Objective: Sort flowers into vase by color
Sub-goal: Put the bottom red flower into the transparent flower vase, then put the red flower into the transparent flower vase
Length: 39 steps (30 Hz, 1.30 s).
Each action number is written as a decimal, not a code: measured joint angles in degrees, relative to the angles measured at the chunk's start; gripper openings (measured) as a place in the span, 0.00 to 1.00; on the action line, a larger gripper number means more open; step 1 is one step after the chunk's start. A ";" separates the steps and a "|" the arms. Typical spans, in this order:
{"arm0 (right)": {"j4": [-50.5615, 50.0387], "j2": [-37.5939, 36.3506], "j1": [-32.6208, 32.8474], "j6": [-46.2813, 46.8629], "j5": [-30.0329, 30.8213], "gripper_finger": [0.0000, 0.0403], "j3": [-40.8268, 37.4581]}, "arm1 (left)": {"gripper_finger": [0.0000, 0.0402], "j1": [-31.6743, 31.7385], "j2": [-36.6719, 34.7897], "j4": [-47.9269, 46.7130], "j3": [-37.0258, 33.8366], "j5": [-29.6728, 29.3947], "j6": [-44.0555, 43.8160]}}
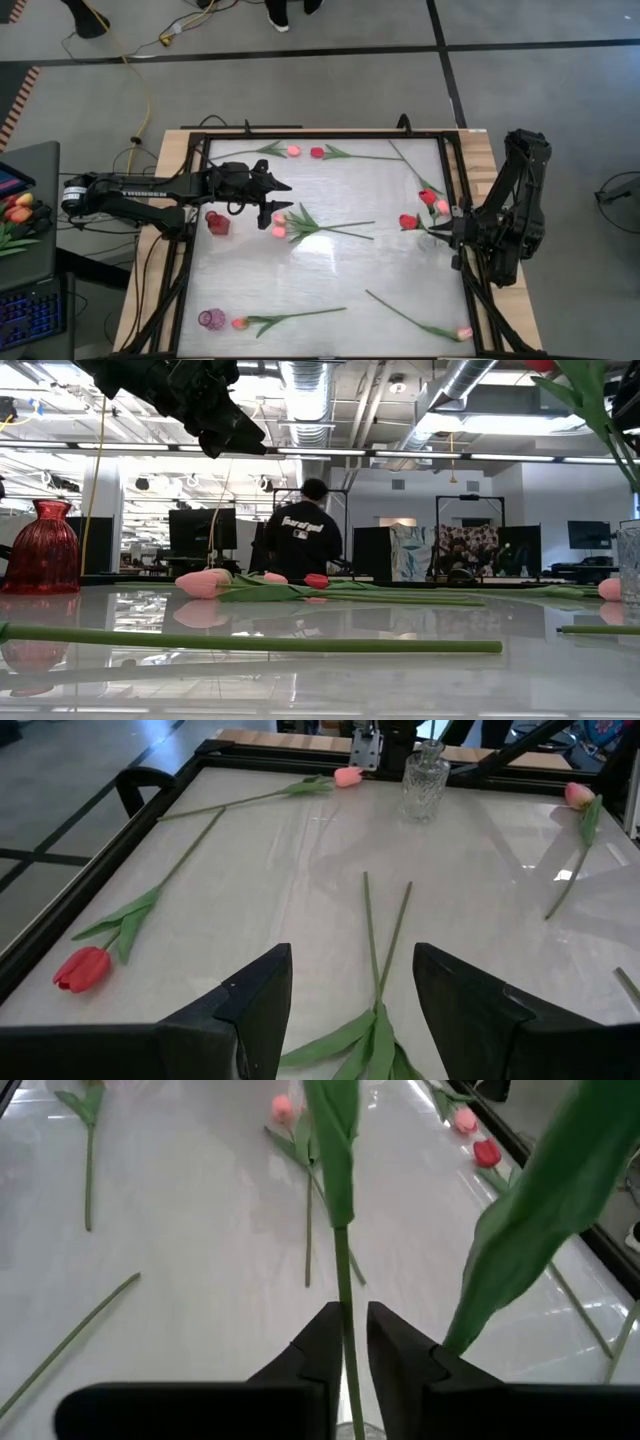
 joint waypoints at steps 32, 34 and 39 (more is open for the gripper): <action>-1.21 -1.44 -7.23 9.60 -32.97 0.46 19.52 | 0.49 0.00 0.02 -0.17 0.00 1.27 -0.02; -0.05 -1.44 -8.76 10.51 -34.40 0.44 21.02 | 0.49 0.00 0.01 -0.18 0.02 1.48 -0.02; 5.73 -1.44 -12.00 5.52 -30.00 0.42 24.13 | 0.49 -0.02 0.01 -0.20 0.00 1.51 0.90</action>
